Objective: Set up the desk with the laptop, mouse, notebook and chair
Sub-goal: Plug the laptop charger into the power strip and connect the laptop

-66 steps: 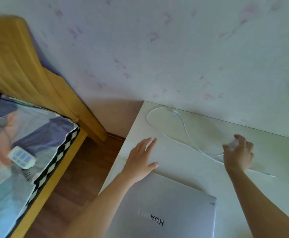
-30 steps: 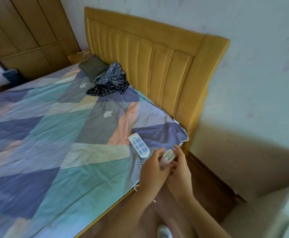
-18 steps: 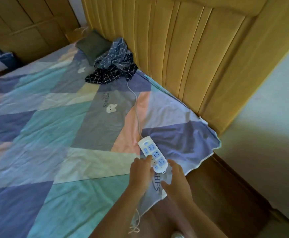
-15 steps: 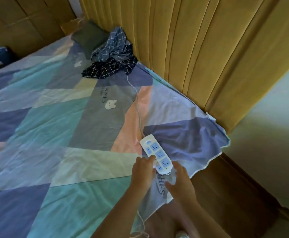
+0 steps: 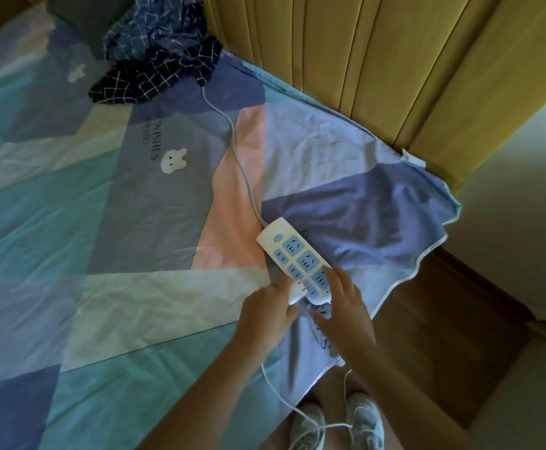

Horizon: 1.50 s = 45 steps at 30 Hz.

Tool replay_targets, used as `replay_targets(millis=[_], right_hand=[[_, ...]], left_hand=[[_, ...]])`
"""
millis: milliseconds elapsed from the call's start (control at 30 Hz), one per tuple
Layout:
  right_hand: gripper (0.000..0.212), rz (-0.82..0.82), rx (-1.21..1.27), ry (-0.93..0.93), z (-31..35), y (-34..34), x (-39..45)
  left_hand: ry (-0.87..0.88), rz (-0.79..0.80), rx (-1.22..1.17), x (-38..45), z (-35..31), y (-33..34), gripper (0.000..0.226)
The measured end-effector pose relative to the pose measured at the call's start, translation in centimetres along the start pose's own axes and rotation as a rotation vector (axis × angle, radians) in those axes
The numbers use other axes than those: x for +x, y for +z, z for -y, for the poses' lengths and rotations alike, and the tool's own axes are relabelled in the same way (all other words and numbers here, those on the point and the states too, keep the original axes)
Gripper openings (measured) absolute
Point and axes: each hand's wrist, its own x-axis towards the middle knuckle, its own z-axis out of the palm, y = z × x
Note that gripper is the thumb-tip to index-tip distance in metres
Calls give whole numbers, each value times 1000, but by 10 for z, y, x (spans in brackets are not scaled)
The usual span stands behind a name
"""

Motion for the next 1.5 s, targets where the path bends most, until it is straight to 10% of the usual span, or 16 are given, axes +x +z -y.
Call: replay_targets(millis=[1500], right_hand=[[85,211,-281,-244,-17,-4,41]], left_hand=[[100,335,598,52,-52,10,36]])
